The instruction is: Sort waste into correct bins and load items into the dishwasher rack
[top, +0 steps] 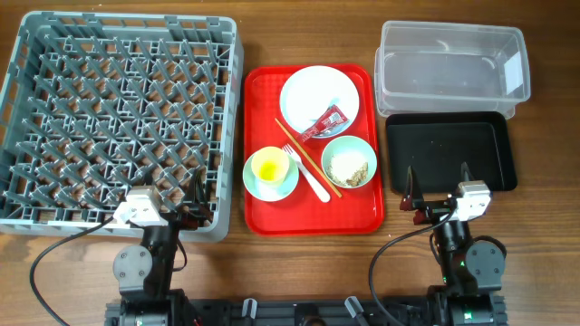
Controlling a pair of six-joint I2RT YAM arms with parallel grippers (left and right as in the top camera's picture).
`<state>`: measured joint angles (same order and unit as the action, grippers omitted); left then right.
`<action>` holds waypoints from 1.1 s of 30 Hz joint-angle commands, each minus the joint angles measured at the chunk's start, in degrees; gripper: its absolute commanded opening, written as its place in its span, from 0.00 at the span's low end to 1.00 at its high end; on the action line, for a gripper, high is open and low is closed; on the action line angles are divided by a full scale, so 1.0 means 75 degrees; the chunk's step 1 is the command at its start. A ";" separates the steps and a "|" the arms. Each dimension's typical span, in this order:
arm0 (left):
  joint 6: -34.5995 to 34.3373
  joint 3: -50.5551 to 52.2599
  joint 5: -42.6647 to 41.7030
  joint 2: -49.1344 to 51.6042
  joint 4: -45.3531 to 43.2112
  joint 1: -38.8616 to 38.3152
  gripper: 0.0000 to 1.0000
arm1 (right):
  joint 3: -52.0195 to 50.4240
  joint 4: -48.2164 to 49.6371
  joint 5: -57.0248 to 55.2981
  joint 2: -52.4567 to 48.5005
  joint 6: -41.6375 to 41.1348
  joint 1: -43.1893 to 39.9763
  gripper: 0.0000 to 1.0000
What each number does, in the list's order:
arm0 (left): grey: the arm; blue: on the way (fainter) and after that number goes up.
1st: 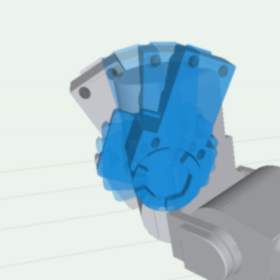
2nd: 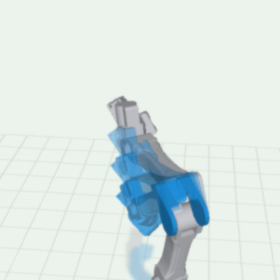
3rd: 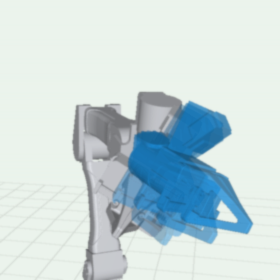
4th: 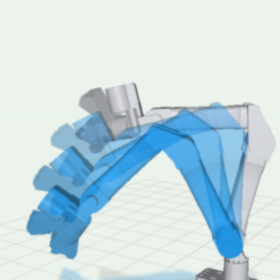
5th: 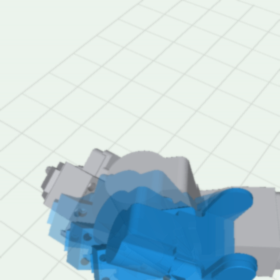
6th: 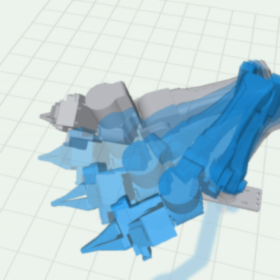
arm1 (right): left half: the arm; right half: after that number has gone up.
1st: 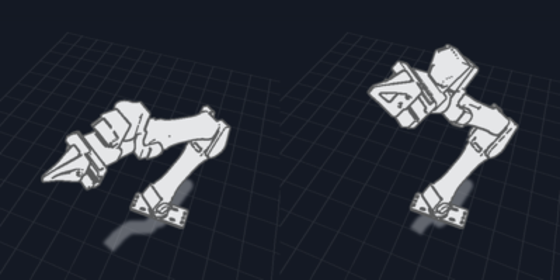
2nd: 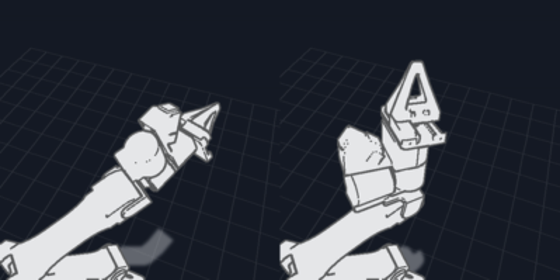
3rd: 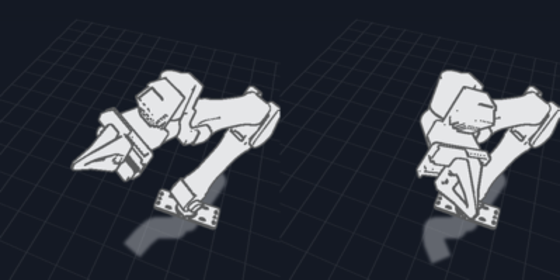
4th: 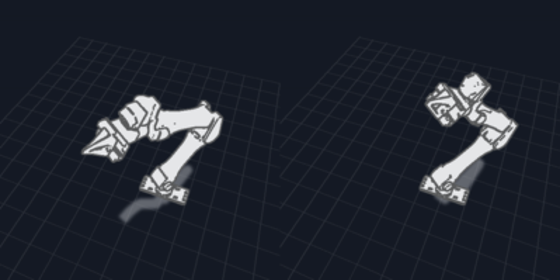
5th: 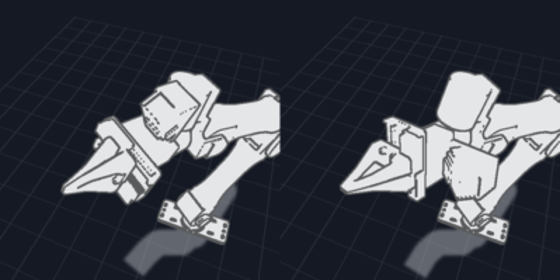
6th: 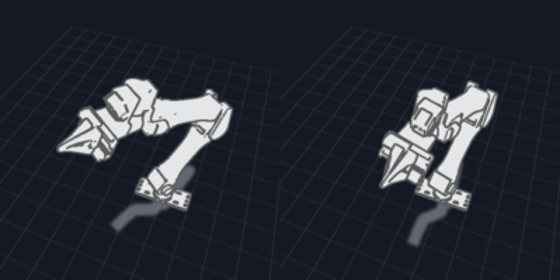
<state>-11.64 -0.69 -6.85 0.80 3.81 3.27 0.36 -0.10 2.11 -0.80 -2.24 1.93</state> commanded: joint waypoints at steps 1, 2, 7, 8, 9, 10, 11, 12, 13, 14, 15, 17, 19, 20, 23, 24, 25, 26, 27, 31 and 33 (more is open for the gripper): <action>0.0122 0.0050 0.0041 -0.0035 0.0009 -0.0052 1.00 | -0.0009 0.0029 0.0009 -0.0029 0.0082 -0.0012 1.00; 0.0122 0.0050 0.0041 -0.0035 0.0009 -0.0052 1.00 | -0.0009 0.0029 0.0009 -0.0029 0.0082 -0.0012 1.00; 0.0122 0.0050 0.0041 -0.0035 0.0009 -0.0052 1.00 | -0.0009 0.0029 0.0009 -0.0029 0.0082 -0.0012 1.00; 0.0122 0.0050 0.0041 -0.0035 0.0009 -0.0052 1.00 | -0.0009 0.0029 0.0009 -0.0029 0.0082 -0.0012 1.00; 0.0122 0.0050 0.0041 -0.0035 0.0009 -0.0052 1.00 | -0.0009 0.0029 0.0009 -0.0029 0.0082 -0.0012 1.00; 0.0122 0.0050 0.0041 -0.0035 0.0009 -0.0052 1.00 | -0.0009 0.0029 0.0009 -0.0029 0.0082 -0.0012 1.00; 0.0122 0.0050 0.0044 -0.0035 0.0009 -0.0050 1.00 | -0.0009 0.0029 0.0009 -0.0029 0.0079 -0.0012 1.00; 0.0119 0.0050 0.0038 -0.0035 -0.0061 -0.0052 1.00 | -0.0009 0.0032 0.0012 -0.0029 0.0079 -0.0012 1.00; 0.0119 0.0050 0.0038 -0.0035 -0.0114 -0.0052 1.00 | -0.0009 0.0032 0.0009 -0.0029 0.0079 -0.0012 1.00; 0.0122 0.0050 0.0041 -0.0035 -0.0105 -0.0052 1.00 | -0.0009 0.0032 0.0012 -0.0029 0.0076 -0.0012 1.00; 0.0122 0.0050 0.0041 -0.0035 -0.0111 -0.0052 1.00 | -0.0009 0.0029 0.0006 -0.0029 0.0087 -0.0012 1.00; 0.0119 0.0050 0.0038 -0.0035 -0.0111 -0.0052 1.00 | -0.0009 0.0035 -0.0023 -0.0029 0.0096 -0.0012 1.00; 0.0093 0.0050 -0.0163 -0.0035 -0.0134 -0.0052 1.00 | -0.0009 0.0029 -0.0020 -0.0029 0.0096 -0.0012 1.00; 0.0090 0.0050 -0.0166 -0.0035 -0.0134 -0.0052 1.00 | -0.0009 0.0029 0.0017 -0.0035 0.0073 -0.0012 1.00; -0.0067 0.0047 -0.0157 -0.0035 -0.0076 -0.0050 1.00 | -0.0009 0.0032 0.0154 -0.0038 0.0052 -0.0012 1.00; -0.0090 0.0047 -0.0137 -0.0035 -0.0067 -0.0052 1.00 | 0.0000 0.0029 0.0146 -0.0038 -0.0146 -0.0012 1.00; -0.0122 0.0029 -0.0137 -0.0026 -0.0041 -0.0052 1.00 | 0.0026 0.0012 0.0149 -0.0041 -0.0356 -0.0012 1.00; -0.0213 -0.0061 -0.0134 0.0023 0.0047 -0.0052 1.00 | 0.0096 -0.0058 0.0149 -0.0067 -0.0557 -0.0012 1.00; -0.0297 -0.0169 -0.0134 0.0093 0.0152 -0.0050 1.00 | 0.0184 -0.0187 0.0152 -0.0105 -0.0644 -0.0012 1.00; -0.0306 -0.1134 0.0017 0.1023 0.0842 -0.0050 1.00 | 0.0787 -0.0755 0.0149 -0.0589 -0.0784 -0.0012 1.00; -0.0303 -0.1798 0.0020 0.1897 0.1241 -0.0050 1.00 | 0.1279 -0.0976 0.0157 -0.1125 -0.0831 -0.0012 1.00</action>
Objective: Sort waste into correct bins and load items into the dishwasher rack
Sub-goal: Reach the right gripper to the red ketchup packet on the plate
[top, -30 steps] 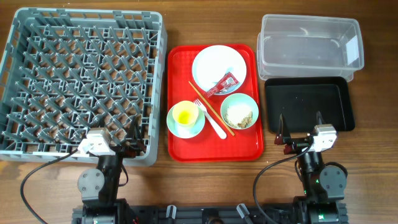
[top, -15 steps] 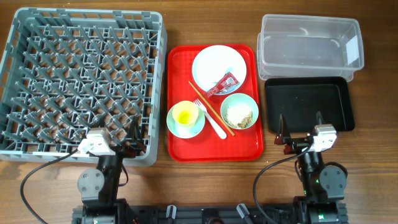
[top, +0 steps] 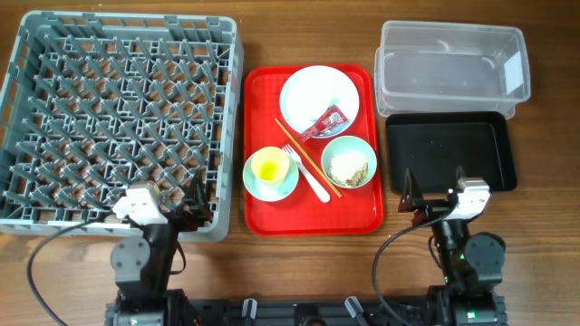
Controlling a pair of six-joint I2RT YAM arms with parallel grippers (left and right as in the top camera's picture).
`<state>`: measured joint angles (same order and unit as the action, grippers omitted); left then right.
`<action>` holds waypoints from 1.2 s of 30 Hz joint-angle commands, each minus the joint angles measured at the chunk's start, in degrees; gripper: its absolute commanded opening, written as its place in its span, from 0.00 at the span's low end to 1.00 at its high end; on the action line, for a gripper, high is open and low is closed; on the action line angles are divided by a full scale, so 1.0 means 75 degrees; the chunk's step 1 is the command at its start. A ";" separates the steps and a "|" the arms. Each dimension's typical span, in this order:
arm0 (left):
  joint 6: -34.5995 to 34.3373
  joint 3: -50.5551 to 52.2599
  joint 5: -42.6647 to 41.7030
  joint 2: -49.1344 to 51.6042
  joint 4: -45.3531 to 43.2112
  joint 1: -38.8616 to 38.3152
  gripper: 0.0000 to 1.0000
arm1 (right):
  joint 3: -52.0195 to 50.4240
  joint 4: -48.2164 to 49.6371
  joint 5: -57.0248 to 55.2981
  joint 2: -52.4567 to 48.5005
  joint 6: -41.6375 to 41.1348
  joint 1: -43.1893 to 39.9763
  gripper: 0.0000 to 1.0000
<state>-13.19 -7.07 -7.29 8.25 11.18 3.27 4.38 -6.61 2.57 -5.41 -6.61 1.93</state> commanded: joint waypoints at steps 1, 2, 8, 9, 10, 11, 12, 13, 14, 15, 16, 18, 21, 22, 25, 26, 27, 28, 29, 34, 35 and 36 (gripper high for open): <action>-0.0096 -0.1285 0.0076 0.1411 0.0452 -0.0052 1.00 | 0.1067 -0.0259 0.0108 -0.0854 -0.0353 -0.0012 1.00; -0.0096 -0.1553 0.0073 0.1807 0.0595 -0.0050 1.00 | 0.1265 -0.0370 0.0122 -0.1067 -0.0353 -0.0012 1.00; -0.0041 -0.4296 0.0070 0.5036 0.2777 -0.0050 1.00 | 0.3914 -0.2028 0.0659 -0.3966 -0.0731 -0.0012 1.00; -0.0038 -0.4721 0.0073 0.5438 0.3168 -0.0052 1.00 | 0.4374 -0.2378 0.0720 -0.4421 -0.0723 -0.0012 1.00; -0.0038 -0.5045 0.0070 0.5729 0.3468 -0.0050 1.00 | 0.4756 -0.2699 0.0781 -0.4765 -0.0723 -0.0012 1.00; -0.0041 -0.5353 0.0070 0.5989 0.3733 -0.0052 1.00 | 0.5243 -0.3118 0.0889 -0.5196 -0.0723 -0.0012 1.00; -0.0041 -0.5610 0.0070 0.6245 0.3975 -0.0050 1.00 | 0.5741 -0.3555 0.1061 -0.5613 -0.0740 -0.0012 1.00; -0.0041 -0.5724 0.0070 0.6359 0.4083 -0.0050 1.00 | 0.6097 -0.3885 0.1253 -0.5901 -0.0743 -0.0012 1.00; -0.0044 -0.5820 0.0067 0.6455 0.4205 -0.0050 1.00 | 0.6382 -0.4194 0.1457 -0.6169 -0.0714 -0.0012 1.00; -0.0050 -0.5849 0.0035 0.6481 0.4266 -0.0050 1.00 | 0.6566 -0.4436 0.1466 -0.6373 -0.0714 -0.0012 1.00; -0.0105 -0.5849 0.0038 0.6478 0.4301 -0.0050 1.00 | 0.6621 -0.4494 0.1483 -0.6563 -0.0766 -0.0012 1.00; -0.0102 -0.5849 0.0012 0.6446 0.4374 -0.0050 1.00 | 0.6615 -0.4503 0.1562 -0.6843 -0.1058 -0.0012 1.00; -0.0102 -0.5849 0.0012 0.6443 0.4386 -0.0050 1.00 | 0.6615 -0.4581 0.1623 -0.7224 -0.1131 -0.0012 1.00; -0.0102 -0.5849 0.0012 0.6443 0.4380 -0.0050 1.00 | 0.6615 -0.4538 0.1880 -0.7268 -0.0842 -0.0012 1.00; -0.0102 -0.5846 0.0015 0.6446 0.4383 -0.0050 1.00 | 0.6633 -0.4386 0.2460 -0.7257 -0.0662 -0.0012 1.00; -0.0102 -0.5846 0.0015 0.6443 0.4383 -0.0050 1.00 | 0.6703 -0.4441 0.2463 -0.7277 -0.0868 -0.0006 1.00; -0.0102 -0.5849 0.0012 0.6443 0.4383 -0.0052 1.00 | 0.6854 -0.4572 0.2465 -0.7341 -0.1000 0.0015 1.00; -0.0102 -0.5849 0.0012 0.6443 0.4386 -0.0052 1.00 | 0.7009 -0.4669 0.2460 -0.7414 -0.0997 0.0058 1.00; -0.0102 -0.5846 0.0012 0.6446 0.4386 -0.0052 1.00 | 0.7289 -0.4785 0.2454 -0.7548 -0.0970 0.0166 1.00; -0.0099 -0.5846 0.0015 0.6443 0.4377 -0.0052 1.00 | 0.9043 -0.5368 0.1676 -0.8664 -0.0857 0.1090 1.00; -0.0099 -0.5846 0.0015 0.6446 0.4377 -0.0052 1.00 | 0.9396 -0.5377 0.1620 -0.8964 -0.0691 0.1320 1.00; -0.0099 -0.5846 0.0015 0.6443 0.4374 -0.0052 1.00 | 0.9745 -0.5356 0.1545 -0.9291 -0.0545 0.1539 1.00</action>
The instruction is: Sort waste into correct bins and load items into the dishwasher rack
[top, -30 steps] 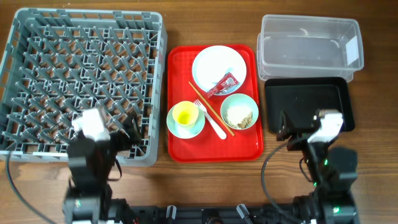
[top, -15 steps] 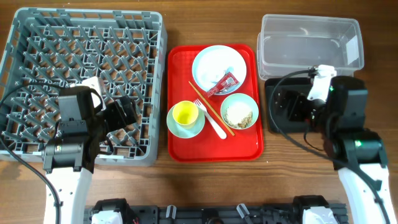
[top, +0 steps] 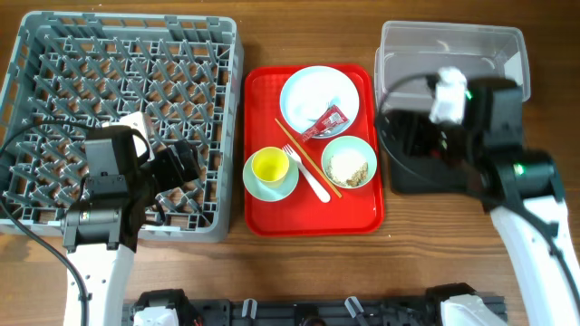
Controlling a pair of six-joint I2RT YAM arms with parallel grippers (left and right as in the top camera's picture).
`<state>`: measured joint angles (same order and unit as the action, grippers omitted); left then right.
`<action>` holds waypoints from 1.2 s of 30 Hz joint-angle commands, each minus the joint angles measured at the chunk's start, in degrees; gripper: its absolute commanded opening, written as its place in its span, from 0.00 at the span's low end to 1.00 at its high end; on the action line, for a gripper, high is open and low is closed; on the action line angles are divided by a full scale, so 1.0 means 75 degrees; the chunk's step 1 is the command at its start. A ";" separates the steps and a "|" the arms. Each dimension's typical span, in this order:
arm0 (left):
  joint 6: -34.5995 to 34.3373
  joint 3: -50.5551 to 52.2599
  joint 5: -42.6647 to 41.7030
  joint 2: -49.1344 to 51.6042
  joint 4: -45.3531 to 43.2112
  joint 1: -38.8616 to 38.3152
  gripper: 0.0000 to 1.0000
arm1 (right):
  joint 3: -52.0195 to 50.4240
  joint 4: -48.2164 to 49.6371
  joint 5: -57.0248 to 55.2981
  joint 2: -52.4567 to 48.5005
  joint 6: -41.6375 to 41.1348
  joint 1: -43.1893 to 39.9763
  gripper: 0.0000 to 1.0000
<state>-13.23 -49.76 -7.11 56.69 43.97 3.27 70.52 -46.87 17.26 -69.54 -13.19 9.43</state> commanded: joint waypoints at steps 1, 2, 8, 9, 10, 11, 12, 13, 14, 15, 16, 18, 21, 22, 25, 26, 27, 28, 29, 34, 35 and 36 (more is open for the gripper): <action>-0.0096 -0.0154 -0.0009 -0.0012 0.0000 -0.0052 1.00 | 0.1253 0.0102 -0.0396 -0.1064 0.0568 0.0731 1.00; -0.0096 -0.0154 -0.0009 -0.0012 -0.0009 -0.0052 1.00 | 0.1617 0.0157 -0.0385 -0.1416 0.0656 0.0906 1.00; -0.0093 -0.0154 -0.0006 -0.0012 -0.0026 -0.0052 1.00 | 0.3214 0.0385 -0.1303 -0.3369 -0.0067 0.1495 0.92; -0.0093 -0.0154 -0.0009 -0.0012 -0.0026 -0.0052 1.00 | 0.3214 0.0606 -0.1652 -0.3681 -0.0125 0.1655 0.91; -0.0093 -0.0154 -0.0009 -0.0012 -0.0026 -0.0052 1.00 | 0.3212 0.0705 -0.2069 -0.3958 -0.0312 0.1784 0.92; -0.0093 -0.0154 -0.0009 -0.0012 -0.0026 -0.0052 1.00 | 0.3212 0.0769 -0.2326 -0.4220 -0.0472 0.1874 0.92; -0.0093 -0.0154 -0.0006 -0.0012 -0.0026 -0.0052 1.00 | 0.3212 0.0828 -0.2393 -0.4453 -0.0501 0.1947 0.92; -0.0093 -0.0154 -0.0006 -0.0012 -0.0026 -0.0052 1.00 | 0.3212 0.0901 -0.2390 -0.4771 -0.0580 0.2031 0.91; -0.0093 -0.0154 -0.0006 -0.0012 -0.0026 -0.0052 1.00 | 0.3212 0.0935 -0.2396 -0.4992 -0.0699 0.2101 0.90; -0.0096 -0.0154 -0.0006 -0.0012 -0.0026 -0.0052 1.00 | 0.3212 0.1003 -0.2398 -0.5359 -0.0799 0.2177 0.89; -0.0093 -0.0154 -0.0006 -0.0012 -0.0026 -0.0052 1.00 | 0.3212 0.1046 -0.2506 -0.5613 -0.0988 0.2221 0.87; -0.0093 -0.0154 -0.0006 -0.0012 -0.0026 -0.0052 1.00 | 0.3212 0.1137 -0.2734 -0.6067 -0.1393 0.2285 0.85; -0.0090 -0.0154 -0.0006 -0.0012 -0.0026 -0.0052 1.00 | 0.3212 0.1335 -0.2731 -0.6685 -0.1961 0.2291 0.80; -0.0090 -0.0154 -0.0006 -0.0012 -0.0023 -0.0052 1.00 | 0.3212 0.1346 -0.2731 -0.6811 -0.2110 0.2291 0.80; -0.0090 -0.0154 -0.0009 -0.0012 -0.0023 -0.0052 1.00 | 0.3191 0.1352 -0.2463 -0.7326 -0.2544 0.2291 0.73; -0.0090 -0.0154 -0.0006 -0.0012 -0.0023 -0.0052 1.00 | 0.3188 0.1349 -0.2442 -0.7426 -0.2632 0.2291 0.72; -0.0090 -0.0154 -0.0006 -0.0012 -0.0023 -0.0052 1.00 | 0.3188 0.1335 -0.2445 -0.7490 -0.2664 0.2291 0.70; -0.0090 -0.0154 -0.0006 -0.0012 -0.0023 -0.0052 1.00 | 0.3188 0.1338 -0.2448 -0.7536 -0.2664 0.2291 0.66; -0.0093 -0.0154 -0.0006 -0.0012 -0.0023 -0.0052 1.00 | 0.3188 0.1338 -0.2445 -0.7551 -0.2669 0.2291 0.62; -0.0093 -0.0154 -0.0006 -0.0012 -0.0023 -0.0052 1.00 | 0.3188 0.1212 -0.2224 -0.7542 -0.2664 0.2279 0.27; -0.0093 -0.0154 -0.0006 -0.0012 -0.0023 -0.0052 1.00 | 0.3203 0.1163 -0.2174 -0.7501 -0.2658 0.2259 0.22; -0.0093 -0.0154 -0.0009 -0.0012 -0.0023 -0.0052 1.00 | 0.3214 0.1113 -0.2142 -0.7402 -0.2658 0.2224 0.17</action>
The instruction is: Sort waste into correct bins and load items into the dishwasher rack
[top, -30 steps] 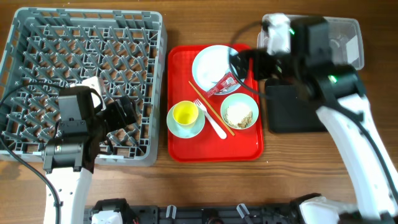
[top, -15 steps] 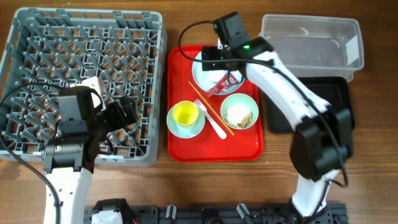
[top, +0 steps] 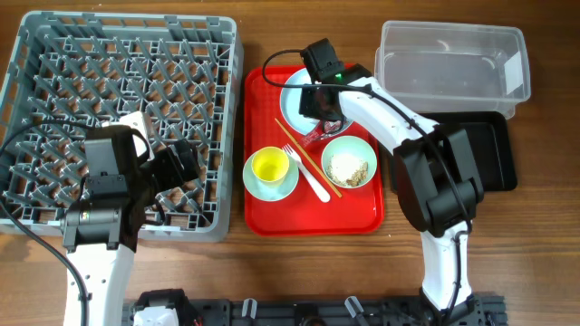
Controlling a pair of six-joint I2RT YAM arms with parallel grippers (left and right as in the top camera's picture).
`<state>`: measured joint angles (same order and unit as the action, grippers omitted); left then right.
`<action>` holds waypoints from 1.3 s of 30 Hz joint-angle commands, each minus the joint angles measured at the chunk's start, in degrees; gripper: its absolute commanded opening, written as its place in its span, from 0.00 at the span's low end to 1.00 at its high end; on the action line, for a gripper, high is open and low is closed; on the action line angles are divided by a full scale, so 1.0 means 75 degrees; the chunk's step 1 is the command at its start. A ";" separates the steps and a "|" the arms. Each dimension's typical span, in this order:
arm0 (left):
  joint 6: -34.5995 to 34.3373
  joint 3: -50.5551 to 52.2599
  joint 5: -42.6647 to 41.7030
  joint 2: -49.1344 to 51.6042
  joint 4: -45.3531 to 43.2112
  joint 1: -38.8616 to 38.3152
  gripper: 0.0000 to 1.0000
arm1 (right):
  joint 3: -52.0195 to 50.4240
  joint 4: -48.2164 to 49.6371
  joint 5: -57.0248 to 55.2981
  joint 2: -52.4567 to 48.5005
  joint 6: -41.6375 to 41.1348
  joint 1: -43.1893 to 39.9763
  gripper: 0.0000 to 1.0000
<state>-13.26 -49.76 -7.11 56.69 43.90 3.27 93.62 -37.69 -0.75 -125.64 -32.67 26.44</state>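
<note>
The red tray (top: 272, 213) carries a white plate (top: 292, 104), a red sauce packet (top: 312, 135), wooden chopsticks (top: 302, 152), a white spoon (top: 314, 186), a cup of yellow liquid (top: 269, 167) on a saucer, and a bowl with food scraps (top: 349, 165). My right gripper (top: 323, 110) hangs over the plate, right above the packet and hiding most of it; its jaws are hidden by the wrist. Over the near right part of the grey dishwasher rack (top: 227, 127), my left gripper (top: 181, 165) points toward the tray, its jaws too dark to read.
A clear plastic bin (top: 453, 63) stands at the back right. In front of it lies a black tray (top: 497, 145), partly covered by my right arm. The rack fills the left half of the table.
My right gripper has moved from over the black tray and clear bin leftward to the white plate, above the sauce packet. The left arm has not moved. Nothing on the tray has shifted.
Both arms first rested at the table's front edge, the right gripper open, and stayed so a second later. Then the left arm was raised over the rack's near right and the right over the black tray. Now the right gripper is over the plate.
</note>
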 commanded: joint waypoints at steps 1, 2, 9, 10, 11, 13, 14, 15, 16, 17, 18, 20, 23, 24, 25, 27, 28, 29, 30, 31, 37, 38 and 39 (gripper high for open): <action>-0.0087 -0.0154 -0.0006 -0.0012 -0.0015 -0.0052 1.00 | 0.0134 -0.0131 0.0277 0.0245 -0.0041 -0.0093 0.13; -0.0090 -0.0154 -0.0006 -0.0012 -0.0015 -0.0052 1.00 | 0.0140 -0.0169 0.0268 0.0487 -0.0035 -0.0166 0.13; -0.0087 -0.0154 -0.0006 -0.0012 -0.0020 -0.0052 1.00 | 0.0140 -0.0277 -0.0070 0.2594 0.0137 -0.1338 0.12; -0.0090 -0.0154 -0.0006 -0.0012 -0.0020 -0.0052 1.00 | 0.0140 -0.0338 -0.0169 0.2850 0.0149 -0.1612 0.13; -0.0090 -0.0154 -0.0006 -0.0012 -0.0020 -0.0052 1.00 | 0.0140 -0.0425 -0.0262 0.3005 0.0157 -0.1853 0.15; -0.0090 -0.0154 -0.0009 -0.0012 -0.0020 -0.0052 1.00 | 0.0140 -0.0659 -0.0402 0.3089 0.0149 -0.2331 0.22; -0.0090 -0.0154 -0.0009 -0.0012 -0.0020 -0.0052 1.00 | 0.0128 -0.0766 -0.0417 0.3060 0.0131 -0.2565 0.32; -0.0090 -0.0154 -0.0006 -0.0012 -0.0020 -0.0052 1.00 | 0.0090 -0.0790 -0.0388 0.3034 0.0128 -0.2728 0.47; -0.0090 -0.0154 -0.0009 -0.0012 -0.0020 -0.0052 1.00 | 0.0055 -0.0772 -0.0265 0.3019 0.0131 -0.2879 0.62; -0.0090 -0.0154 -0.0009 -0.0015 -0.0020 -0.0050 1.00 | 0.0058 -0.0667 0.0096 0.3010 0.0137 -0.3040 0.87; -0.0090 -0.0154 -0.0006 -0.0012 -0.0020 -0.0052 1.00 | 0.0058 -0.0580 0.0391 0.3013 0.0157 -0.3095 0.97; -0.0090 -0.0154 -0.0009 -0.0012 -0.0017 -0.0052 1.00 | 0.0058 -0.0350 0.1699 0.3054 0.0370 -0.3179 0.97; -0.0090 -0.0154 -0.0009 -0.0012 -0.0017 -0.0052 1.00 | 0.0058 -0.0463 0.2390 0.3054 0.0367 -0.2973 0.90; -0.0090 -0.0154 -0.0009 -0.0015 -0.0017 -0.0052 1.00 | 0.0058 -0.0600 0.2387 0.3054 0.0364 -0.2827 0.89; -0.0090 -0.0154 -0.0009 -0.0015 -0.0017 -0.0052 1.00 | 0.0058 -0.0752 0.2294 0.3054 0.0367 -0.2623 0.88; -0.0090 -0.0154 -0.0009 -0.0012 -0.0017 -0.0052 1.00 | 0.0055 -0.1169 0.1620 0.3037 0.0332 -0.2072 0.88; -0.0090 -0.0154 -0.0009 -0.0012 -0.0017 -0.0052 1.00 | 0.0052 -0.1419 0.1110 0.3010 0.0166 -0.1711 0.88; -0.0090 -0.0154 -0.0009 -0.0012 -0.0017 -0.0052 1.00 | 0.0032 -0.1547 0.0731 0.2949 -0.0134 -0.1416 0.89; -0.0093 -0.0154 -0.0009 -0.0012 -0.0017 -0.0052 1.00 | -0.0006 -0.1553 0.0571 0.2903 -0.0280 -0.1180 0.89; -0.0090 -0.0154 -0.0009 -0.0012 -0.0017 -0.0052 1.00 | -0.0058 -0.1498 0.0507 0.2815 -0.0289 -0.0959 0.89; -0.0090 -0.0154 -0.0009 -0.0012 -0.0012 -0.0052 1.00 | -0.0064 -0.1518 0.0408 0.1923 -0.1075 -0.0154 0.78; -0.0093 -0.0154 -0.0009 -0.0012 -0.0012 -0.0052 1.00 | -0.0064 -0.1521 0.0411 0.1746 -0.1102 -0.0114 0.77; -0.0093 -0.0154 -0.0009 -0.0012 -0.0012 -0.0052 1.00 | -0.0064 -0.1530 0.0408 0.1609 -0.1209 -0.0082 0.77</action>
<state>-13.23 -49.76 -7.11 56.69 43.92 3.27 93.95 -48.88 4.40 -109.06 -37.69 24.99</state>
